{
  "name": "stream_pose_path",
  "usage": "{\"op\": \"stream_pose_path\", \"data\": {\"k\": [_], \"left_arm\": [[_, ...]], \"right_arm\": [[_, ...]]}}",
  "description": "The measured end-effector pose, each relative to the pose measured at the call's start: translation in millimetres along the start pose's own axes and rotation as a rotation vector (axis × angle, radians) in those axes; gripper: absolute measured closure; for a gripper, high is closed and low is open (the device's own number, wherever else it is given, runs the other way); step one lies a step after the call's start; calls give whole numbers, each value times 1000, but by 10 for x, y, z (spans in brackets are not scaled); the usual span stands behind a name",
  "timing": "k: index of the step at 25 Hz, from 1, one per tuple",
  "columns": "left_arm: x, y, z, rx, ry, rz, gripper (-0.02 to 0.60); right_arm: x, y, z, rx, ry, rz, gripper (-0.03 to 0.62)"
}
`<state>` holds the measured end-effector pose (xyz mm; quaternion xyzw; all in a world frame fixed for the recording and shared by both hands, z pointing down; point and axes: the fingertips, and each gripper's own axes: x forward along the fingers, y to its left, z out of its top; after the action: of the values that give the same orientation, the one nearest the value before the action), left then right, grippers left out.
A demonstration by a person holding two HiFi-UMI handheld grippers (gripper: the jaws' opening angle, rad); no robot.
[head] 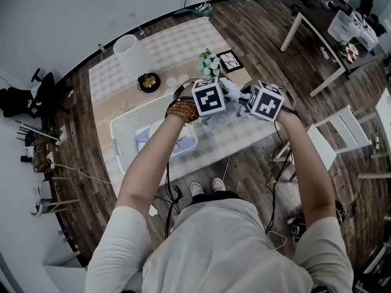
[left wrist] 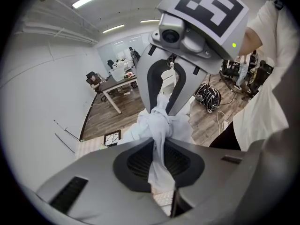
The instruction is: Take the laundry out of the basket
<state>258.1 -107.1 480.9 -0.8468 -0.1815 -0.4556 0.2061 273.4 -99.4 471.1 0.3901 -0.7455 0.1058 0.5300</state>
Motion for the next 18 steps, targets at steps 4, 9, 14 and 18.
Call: {"op": "stream_pose_path", "data": {"k": [4, 9, 14, 18], "left_arm": [[258, -72, -139, -21, 26, -33, 500], [696, -65, -340, -21, 69, -68, 500], [1213, -220, -538, -1, 117, -123, 500], [1614, -312, -714, 30, 162, -148, 499]], "right_arm": [[276, 87, -146, 1, 5, 42, 495], [701, 98, -377, 24, 15, 82, 495], [1135, 267, -697, 45, 48, 134, 494], [1494, 374, -926, 44, 74, 153, 494]]}}
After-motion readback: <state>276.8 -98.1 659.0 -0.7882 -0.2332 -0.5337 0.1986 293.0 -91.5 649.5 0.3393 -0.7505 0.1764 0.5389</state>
